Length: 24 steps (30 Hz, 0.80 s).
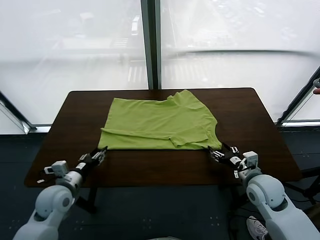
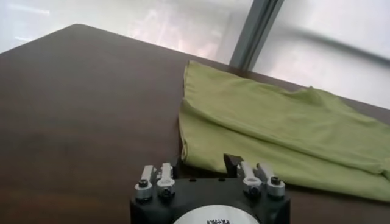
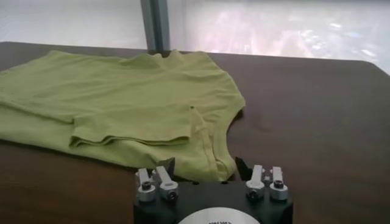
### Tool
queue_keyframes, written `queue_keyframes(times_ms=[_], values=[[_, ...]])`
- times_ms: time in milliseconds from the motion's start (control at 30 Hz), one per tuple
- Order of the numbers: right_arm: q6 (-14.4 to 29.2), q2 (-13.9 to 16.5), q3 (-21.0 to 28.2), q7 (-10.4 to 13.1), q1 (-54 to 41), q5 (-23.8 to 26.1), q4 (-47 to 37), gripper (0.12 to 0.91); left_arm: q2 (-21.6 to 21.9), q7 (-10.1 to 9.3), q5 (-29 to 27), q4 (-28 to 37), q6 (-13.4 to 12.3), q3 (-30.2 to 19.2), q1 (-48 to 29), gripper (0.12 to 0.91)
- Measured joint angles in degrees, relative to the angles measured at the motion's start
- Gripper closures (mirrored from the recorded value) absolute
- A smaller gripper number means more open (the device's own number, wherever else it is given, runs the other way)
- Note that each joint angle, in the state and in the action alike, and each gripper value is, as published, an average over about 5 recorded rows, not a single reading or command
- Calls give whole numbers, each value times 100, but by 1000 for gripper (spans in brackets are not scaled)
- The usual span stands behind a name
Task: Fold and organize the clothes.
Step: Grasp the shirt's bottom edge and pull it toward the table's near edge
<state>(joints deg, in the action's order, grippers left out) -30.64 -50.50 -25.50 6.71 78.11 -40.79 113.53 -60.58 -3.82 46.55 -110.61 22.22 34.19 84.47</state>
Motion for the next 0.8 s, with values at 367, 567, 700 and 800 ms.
queue_keyframes(times_ms=[367, 567, 700, 800], values=[[-555, 756, -409, 534, 582, -955, 684, 887, 11, -25, -151, -270, -8, 127, 378, 825], [-761, 984, -484, 705, 713, -1268, 961, 887, 2, -40, -212, -568, -12, 262, 800, 831], [-988, 1084, -532, 816, 718, -1522, 1069, 887, 0, -73, -180, -754, -4, 365, 1080, 831], [-1127, 1162, -605, 874, 697, -1767, 1150, 885, 3, -136, -139, -897, 29, 438, 1285, 831]])
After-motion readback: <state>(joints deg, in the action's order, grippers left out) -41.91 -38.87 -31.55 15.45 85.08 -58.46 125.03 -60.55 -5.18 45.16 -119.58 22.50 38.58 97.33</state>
